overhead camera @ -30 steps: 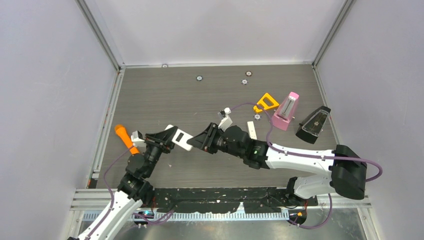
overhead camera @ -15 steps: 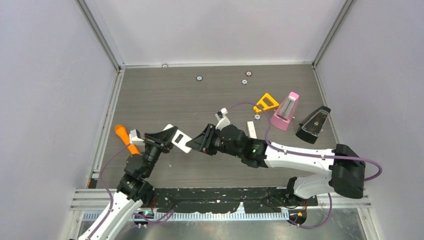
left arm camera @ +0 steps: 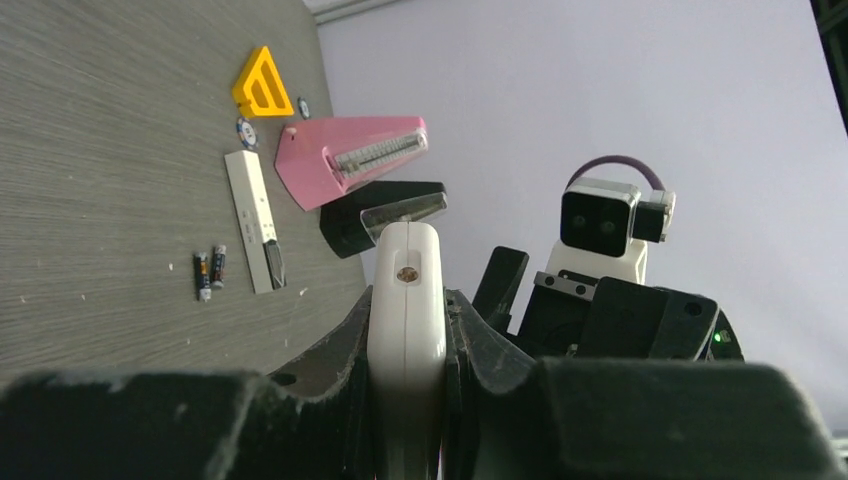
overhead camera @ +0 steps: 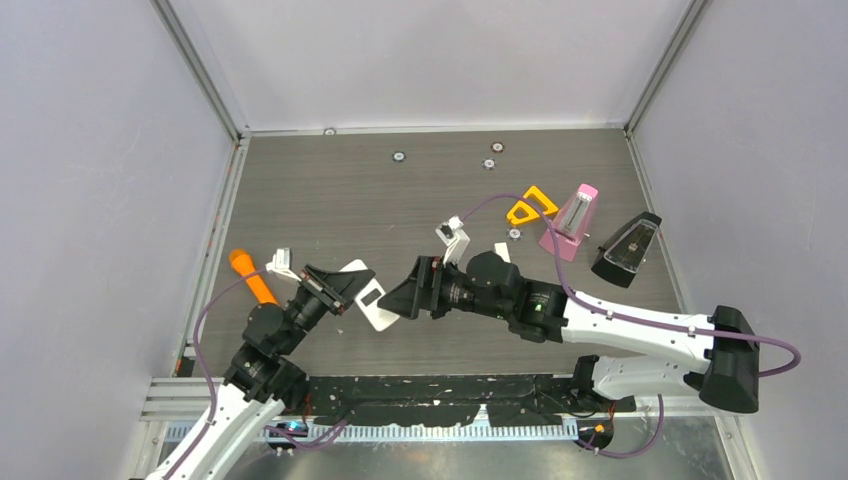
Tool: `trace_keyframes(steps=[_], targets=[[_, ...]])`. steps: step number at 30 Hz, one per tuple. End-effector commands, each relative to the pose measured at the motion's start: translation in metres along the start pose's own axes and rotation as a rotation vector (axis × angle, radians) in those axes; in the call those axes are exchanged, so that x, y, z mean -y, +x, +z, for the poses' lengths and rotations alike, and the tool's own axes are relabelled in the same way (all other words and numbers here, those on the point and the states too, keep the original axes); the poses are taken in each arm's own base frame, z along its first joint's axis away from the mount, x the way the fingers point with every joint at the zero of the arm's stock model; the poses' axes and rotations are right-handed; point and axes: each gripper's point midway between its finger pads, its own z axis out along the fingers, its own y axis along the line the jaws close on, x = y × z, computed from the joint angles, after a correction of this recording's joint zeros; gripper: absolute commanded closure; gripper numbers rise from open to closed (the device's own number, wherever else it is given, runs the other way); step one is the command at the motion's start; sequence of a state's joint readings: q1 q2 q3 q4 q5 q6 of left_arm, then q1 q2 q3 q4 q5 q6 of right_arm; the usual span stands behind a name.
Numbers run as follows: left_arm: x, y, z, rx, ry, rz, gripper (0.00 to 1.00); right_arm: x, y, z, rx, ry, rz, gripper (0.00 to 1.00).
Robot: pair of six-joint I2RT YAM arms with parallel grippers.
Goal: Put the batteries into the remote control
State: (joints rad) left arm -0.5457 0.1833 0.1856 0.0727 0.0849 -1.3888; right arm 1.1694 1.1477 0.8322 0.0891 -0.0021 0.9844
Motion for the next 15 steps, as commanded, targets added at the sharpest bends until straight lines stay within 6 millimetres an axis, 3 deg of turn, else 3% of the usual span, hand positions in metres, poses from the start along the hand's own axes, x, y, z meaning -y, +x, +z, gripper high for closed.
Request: trace_keyframes(steps=[1, 10, 15], targets=[[0.040, 0.011, -0.008, -0.091, 0.115, 0.099, 1.00, -0.021, 0.008, -0.019, -0.078, -0.084, -0.139, 0.17], [0.078, 0.036, -0.015, -0.281, 0.228, 0.220, 1.00, -0.028, 0.025, -0.032, -0.189, -0.156, -0.310, 0.18], [0.088, 0.041, -0.016, -0.313, 0.268, 0.228, 1.00, -0.039, 0.026, -0.031, -0.175, -0.230, -0.319, 0.27]])
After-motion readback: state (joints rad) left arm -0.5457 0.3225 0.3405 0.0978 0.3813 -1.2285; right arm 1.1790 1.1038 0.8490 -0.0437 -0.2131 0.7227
